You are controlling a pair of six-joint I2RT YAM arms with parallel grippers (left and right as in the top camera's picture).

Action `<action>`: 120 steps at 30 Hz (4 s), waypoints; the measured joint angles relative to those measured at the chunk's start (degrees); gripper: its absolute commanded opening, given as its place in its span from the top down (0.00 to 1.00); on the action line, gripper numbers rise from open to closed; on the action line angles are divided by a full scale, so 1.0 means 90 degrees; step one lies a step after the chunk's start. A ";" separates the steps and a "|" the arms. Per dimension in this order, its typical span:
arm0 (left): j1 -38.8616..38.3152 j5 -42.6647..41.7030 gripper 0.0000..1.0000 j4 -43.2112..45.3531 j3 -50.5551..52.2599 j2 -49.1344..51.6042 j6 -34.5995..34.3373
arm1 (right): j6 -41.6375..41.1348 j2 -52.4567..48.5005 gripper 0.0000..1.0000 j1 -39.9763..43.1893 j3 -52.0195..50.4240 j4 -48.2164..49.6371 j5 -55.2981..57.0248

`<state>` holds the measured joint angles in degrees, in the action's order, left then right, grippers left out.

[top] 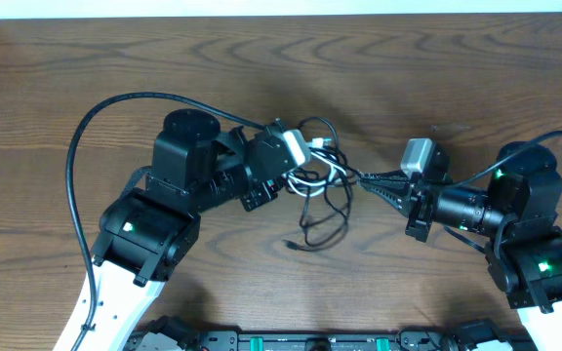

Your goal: Untangle cables

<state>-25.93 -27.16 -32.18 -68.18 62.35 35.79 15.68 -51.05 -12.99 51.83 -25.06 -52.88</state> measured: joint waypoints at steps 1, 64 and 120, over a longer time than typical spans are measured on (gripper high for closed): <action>0.0000 0.0119 0.92 -0.0017 0.0000 0.0000 0.0000 | 0.0000 0.0000 0.99 0.0000 0.0000 0.0000 0.0000; -0.0015 0.1224 0.92 0.0163 0.0000 0.0000 -0.1032 | -0.2093 0.0119 0.99 -0.0005 0.0000 -0.0248 0.2793; 0.0007 -0.2086 0.92 0.0631 0.0000 0.0243 -0.1294 | -0.0189 0.0034 0.99 -0.0141 0.0000 -0.0267 0.0372</action>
<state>-25.87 -45.93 -26.50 -68.18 64.53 24.14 13.98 -50.74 -14.26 51.83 -27.46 -49.54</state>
